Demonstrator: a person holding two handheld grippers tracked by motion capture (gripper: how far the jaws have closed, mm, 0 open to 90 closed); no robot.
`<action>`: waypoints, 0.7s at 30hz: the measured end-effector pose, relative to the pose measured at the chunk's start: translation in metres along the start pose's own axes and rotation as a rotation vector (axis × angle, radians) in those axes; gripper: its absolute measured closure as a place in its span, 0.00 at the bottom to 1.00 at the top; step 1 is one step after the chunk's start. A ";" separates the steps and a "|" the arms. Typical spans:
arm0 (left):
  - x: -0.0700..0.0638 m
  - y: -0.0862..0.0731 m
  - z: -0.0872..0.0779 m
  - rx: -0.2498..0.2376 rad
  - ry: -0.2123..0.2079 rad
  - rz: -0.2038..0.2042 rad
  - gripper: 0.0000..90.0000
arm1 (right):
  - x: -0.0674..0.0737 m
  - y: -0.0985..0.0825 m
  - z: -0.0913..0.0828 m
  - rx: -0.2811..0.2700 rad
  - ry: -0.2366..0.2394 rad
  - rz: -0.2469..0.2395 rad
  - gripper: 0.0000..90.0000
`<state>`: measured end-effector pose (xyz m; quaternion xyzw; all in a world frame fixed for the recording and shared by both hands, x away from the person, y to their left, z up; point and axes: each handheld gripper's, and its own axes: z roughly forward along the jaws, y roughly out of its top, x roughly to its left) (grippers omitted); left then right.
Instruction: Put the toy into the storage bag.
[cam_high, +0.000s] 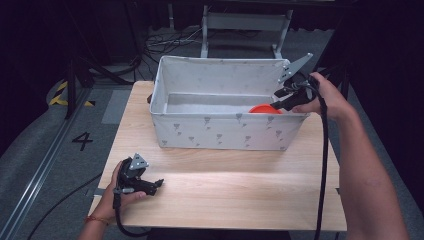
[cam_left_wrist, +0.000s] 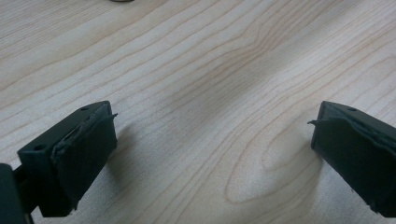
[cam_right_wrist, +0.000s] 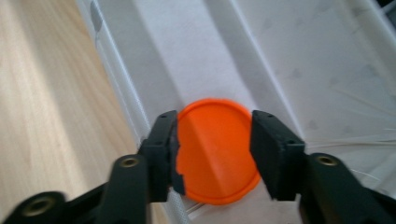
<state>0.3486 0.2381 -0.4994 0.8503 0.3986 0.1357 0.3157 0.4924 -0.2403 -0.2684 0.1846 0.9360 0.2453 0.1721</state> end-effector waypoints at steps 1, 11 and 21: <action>0.000 0.000 0.000 0.000 -0.003 0.001 0.00 | 0.001 -0.001 -0.001 -0.008 -0.004 0.006 0.53; 0.000 0.000 0.000 -0.001 -0.006 0.002 0.00 | 0.011 -0.018 -0.024 -0.104 -0.105 0.095 0.33; 0.000 0.000 0.000 0.000 -0.006 0.003 0.00 | 0.021 -0.032 -0.045 -0.162 -0.165 0.139 0.29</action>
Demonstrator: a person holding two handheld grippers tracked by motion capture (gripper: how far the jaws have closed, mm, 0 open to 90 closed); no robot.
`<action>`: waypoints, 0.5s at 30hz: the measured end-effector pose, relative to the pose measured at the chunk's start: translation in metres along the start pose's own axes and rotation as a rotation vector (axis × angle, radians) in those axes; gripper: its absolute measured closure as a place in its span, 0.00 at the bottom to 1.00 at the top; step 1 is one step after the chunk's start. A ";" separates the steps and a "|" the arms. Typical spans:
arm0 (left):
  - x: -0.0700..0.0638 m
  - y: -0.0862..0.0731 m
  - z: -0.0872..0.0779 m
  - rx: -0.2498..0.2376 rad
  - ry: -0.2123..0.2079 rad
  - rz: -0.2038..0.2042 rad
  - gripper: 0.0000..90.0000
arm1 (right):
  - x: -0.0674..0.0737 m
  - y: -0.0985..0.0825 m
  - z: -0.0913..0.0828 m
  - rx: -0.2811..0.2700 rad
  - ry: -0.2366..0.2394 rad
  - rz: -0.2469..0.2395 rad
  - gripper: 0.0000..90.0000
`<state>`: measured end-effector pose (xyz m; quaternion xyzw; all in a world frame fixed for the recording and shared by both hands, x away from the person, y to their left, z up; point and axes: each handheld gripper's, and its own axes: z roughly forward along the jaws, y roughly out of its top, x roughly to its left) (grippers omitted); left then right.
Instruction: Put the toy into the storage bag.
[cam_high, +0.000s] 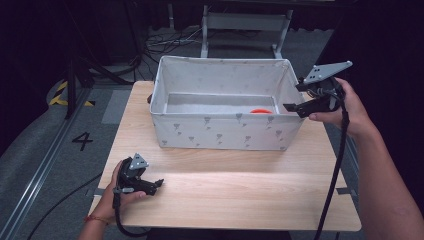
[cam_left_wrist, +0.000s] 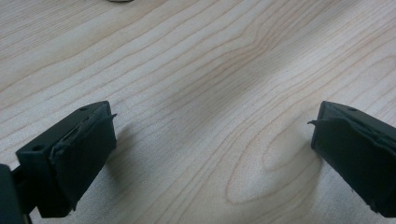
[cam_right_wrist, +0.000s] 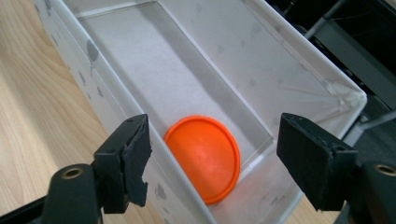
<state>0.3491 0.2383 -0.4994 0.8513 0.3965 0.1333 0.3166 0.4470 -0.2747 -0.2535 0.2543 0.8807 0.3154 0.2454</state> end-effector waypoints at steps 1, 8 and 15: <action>0.000 0.000 0.000 -0.001 0.000 -0.001 0.00 | 0.001 -0.002 -0.001 0.001 -0.006 0.003 0.29; 0.000 0.000 0.000 -0.002 0.000 0.000 0.00 | 0.009 -0.011 -0.009 -0.005 -0.026 0.026 0.29; 0.000 0.000 0.000 0.000 0.000 0.000 0.00 | 0.022 -0.020 -0.016 -0.020 -0.023 0.018 0.29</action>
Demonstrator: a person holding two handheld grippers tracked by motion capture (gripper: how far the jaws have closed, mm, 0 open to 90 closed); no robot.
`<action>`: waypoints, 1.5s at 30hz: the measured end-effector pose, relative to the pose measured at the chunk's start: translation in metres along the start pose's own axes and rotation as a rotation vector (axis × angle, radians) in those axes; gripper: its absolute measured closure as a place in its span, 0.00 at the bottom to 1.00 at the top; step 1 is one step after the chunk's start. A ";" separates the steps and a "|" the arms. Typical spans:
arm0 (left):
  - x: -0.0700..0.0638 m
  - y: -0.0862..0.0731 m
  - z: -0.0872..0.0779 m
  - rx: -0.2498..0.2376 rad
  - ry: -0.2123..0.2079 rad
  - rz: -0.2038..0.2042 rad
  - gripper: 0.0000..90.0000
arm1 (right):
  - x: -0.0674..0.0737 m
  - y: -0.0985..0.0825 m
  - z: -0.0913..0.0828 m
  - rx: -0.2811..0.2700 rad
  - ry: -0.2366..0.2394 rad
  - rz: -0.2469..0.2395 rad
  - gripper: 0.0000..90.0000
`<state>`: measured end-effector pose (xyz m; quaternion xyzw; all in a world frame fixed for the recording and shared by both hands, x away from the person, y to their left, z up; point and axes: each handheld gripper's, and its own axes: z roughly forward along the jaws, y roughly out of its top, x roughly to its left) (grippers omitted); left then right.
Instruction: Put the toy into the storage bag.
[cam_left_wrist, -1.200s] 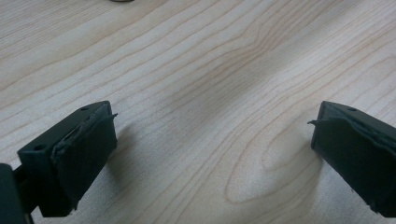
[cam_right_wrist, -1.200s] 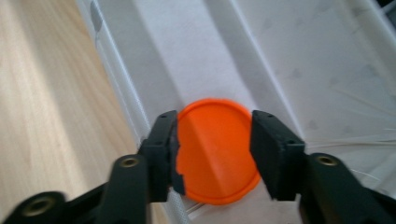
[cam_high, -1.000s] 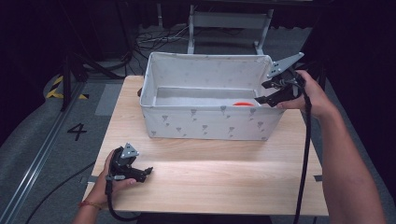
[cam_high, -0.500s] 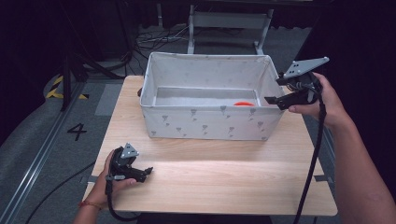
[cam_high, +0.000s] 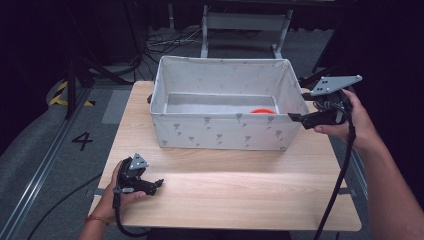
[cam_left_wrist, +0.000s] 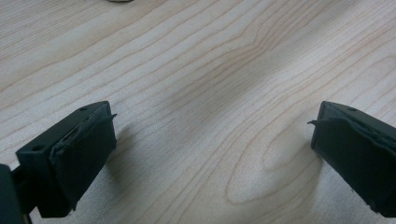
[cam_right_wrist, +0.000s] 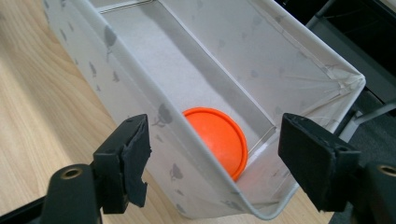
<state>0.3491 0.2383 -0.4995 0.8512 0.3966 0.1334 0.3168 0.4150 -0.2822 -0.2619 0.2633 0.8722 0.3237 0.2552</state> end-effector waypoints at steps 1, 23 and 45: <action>0.000 0.000 0.000 -0.001 0.000 0.000 0.00 | 0.003 -0.002 0.000 0.003 -0.001 -0.008 0.29; 0.000 0.000 0.000 -0.001 0.000 -0.001 0.00 | 0.043 -0.053 0.003 0.066 -0.044 -0.052 0.29; 0.000 0.000 0.000 -0.001 0.000 0.000 0.00 | 0.062 -0.117 0.037 0.162 -0.042 -0.039 0.27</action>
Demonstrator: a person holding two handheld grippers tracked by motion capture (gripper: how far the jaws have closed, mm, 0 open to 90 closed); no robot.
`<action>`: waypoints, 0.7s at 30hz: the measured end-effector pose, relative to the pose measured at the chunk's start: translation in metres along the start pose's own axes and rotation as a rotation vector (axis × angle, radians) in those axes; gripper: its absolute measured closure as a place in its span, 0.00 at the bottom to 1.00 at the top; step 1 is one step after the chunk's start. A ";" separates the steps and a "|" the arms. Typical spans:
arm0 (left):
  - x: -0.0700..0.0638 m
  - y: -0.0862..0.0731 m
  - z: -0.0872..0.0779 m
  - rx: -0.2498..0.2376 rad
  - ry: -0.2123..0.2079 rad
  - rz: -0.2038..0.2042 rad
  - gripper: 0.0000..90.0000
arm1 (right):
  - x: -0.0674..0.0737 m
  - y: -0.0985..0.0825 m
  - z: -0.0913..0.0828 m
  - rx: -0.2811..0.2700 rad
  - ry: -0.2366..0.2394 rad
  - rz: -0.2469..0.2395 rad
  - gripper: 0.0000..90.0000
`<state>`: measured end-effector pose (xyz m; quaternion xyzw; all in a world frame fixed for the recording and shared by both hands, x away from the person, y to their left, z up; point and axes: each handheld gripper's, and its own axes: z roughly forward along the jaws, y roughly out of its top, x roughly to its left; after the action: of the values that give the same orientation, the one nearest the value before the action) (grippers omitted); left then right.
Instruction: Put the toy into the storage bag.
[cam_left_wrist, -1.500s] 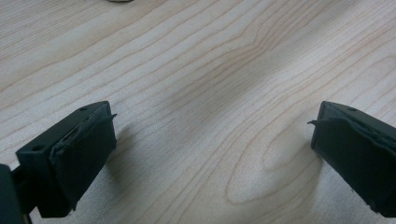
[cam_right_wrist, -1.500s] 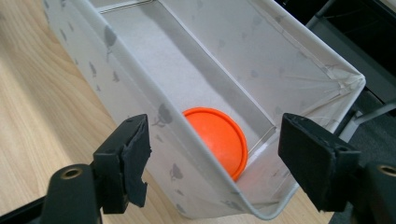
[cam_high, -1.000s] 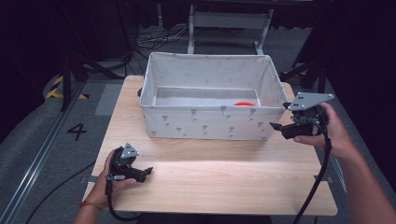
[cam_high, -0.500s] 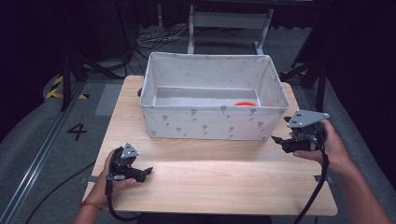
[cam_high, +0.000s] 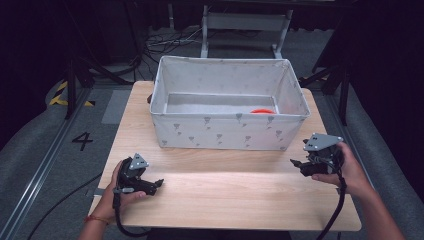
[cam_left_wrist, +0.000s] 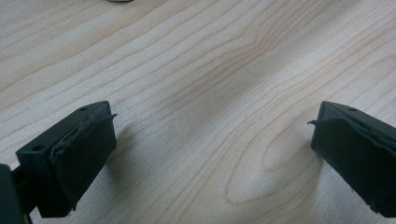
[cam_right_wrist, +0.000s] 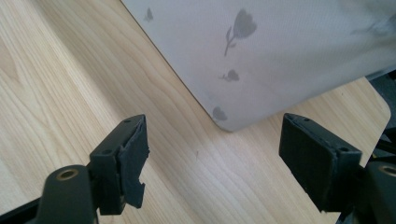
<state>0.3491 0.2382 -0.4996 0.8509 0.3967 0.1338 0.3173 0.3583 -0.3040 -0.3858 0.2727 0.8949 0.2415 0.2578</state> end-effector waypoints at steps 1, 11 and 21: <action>0.000 0.000 0.000 0.000 0.000 0.000 0.00 | 0.001 -0.002 0.002 0.002 0.003 0.003 0.27; 0.000 0.000 0.000 0.001 0.001 0.000 0.00 | 0.011 -0.031 0.023 0.029 0.006 0.044 0.26; 0.000 0.000 0.000 0.002 0.004 -0.002 0.00 | 0.018 -0.062 0.030 0.012 0.017 0.093 0.24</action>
<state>0.3489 0.2381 -0.4994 0.8505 0.3983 0.1347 0.3160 0.3411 -0.3294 -0.4496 0.3133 0.8849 0.2501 0.2371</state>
